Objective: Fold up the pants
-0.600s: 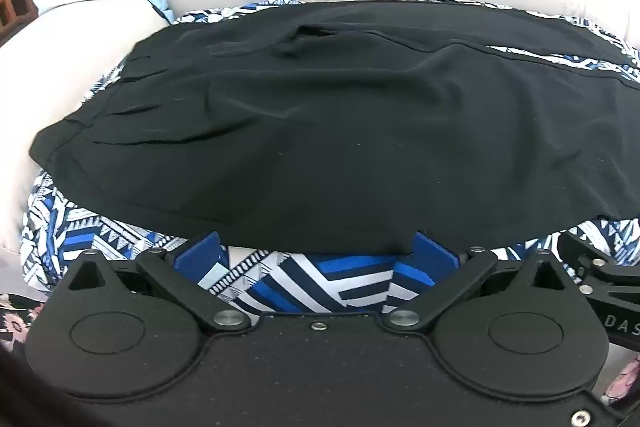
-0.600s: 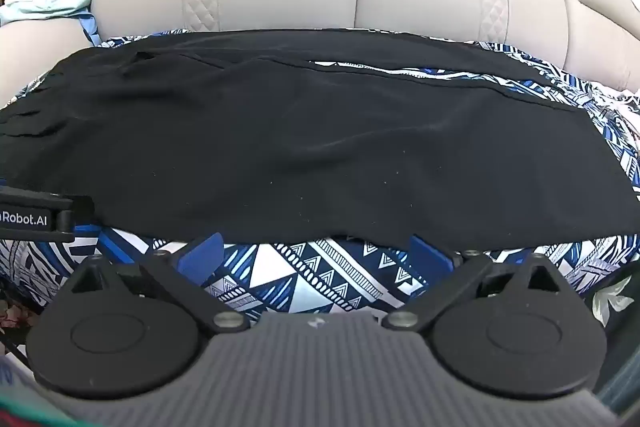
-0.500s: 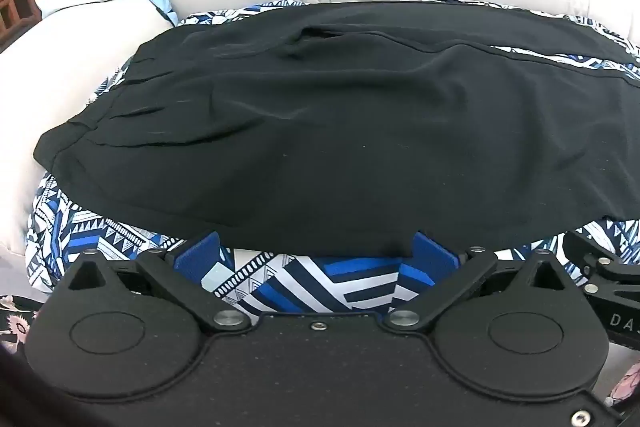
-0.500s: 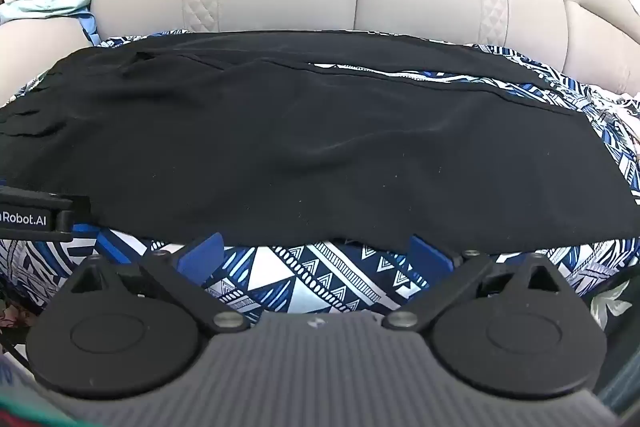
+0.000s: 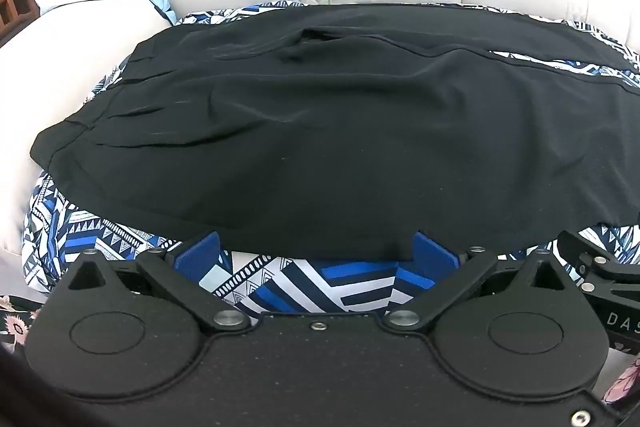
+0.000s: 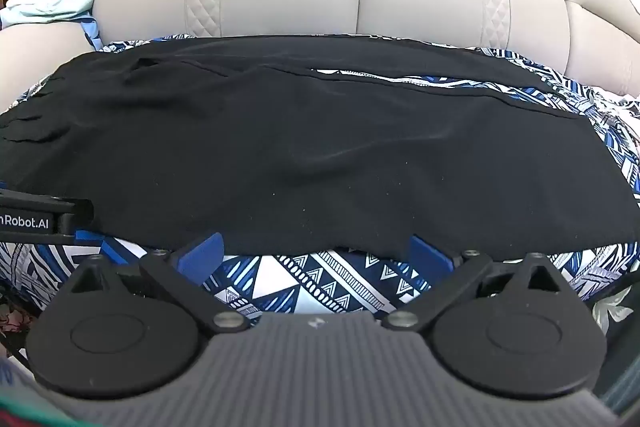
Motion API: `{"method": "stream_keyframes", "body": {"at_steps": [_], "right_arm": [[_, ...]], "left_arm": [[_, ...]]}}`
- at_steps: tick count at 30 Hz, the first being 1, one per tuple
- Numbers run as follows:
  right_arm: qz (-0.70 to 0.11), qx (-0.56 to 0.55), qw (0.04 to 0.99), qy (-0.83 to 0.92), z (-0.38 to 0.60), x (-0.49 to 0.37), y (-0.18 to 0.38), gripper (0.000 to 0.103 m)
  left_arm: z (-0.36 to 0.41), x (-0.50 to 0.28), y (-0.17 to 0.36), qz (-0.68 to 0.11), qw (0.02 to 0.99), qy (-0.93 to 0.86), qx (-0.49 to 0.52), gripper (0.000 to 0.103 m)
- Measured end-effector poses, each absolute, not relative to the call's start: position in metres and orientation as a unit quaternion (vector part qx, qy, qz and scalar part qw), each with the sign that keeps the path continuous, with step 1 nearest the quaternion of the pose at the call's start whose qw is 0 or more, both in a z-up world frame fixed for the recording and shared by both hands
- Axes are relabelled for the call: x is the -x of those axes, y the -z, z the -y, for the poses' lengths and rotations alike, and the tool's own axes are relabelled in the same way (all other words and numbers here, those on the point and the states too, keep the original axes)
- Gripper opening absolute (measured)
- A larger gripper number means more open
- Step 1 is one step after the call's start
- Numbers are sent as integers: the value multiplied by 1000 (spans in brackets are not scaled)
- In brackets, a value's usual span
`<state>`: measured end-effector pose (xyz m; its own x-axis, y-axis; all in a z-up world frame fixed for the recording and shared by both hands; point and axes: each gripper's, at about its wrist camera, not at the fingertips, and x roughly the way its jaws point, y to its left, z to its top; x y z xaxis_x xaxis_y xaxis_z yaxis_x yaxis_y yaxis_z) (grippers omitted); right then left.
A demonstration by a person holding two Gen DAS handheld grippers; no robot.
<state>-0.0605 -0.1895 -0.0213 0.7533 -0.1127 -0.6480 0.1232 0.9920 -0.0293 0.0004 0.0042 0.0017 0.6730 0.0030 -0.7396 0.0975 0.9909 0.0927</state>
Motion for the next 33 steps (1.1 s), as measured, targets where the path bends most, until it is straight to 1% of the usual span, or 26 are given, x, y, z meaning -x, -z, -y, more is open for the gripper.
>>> {"method": "stream_keyframes", "body": {"at_steps": [33], "right_arm": [[-341, -2, 936, 90, 188, 60, 17, 103]], "left_arm": [[2, 6, -11, -389, 919, -2, -67, 103]]}}
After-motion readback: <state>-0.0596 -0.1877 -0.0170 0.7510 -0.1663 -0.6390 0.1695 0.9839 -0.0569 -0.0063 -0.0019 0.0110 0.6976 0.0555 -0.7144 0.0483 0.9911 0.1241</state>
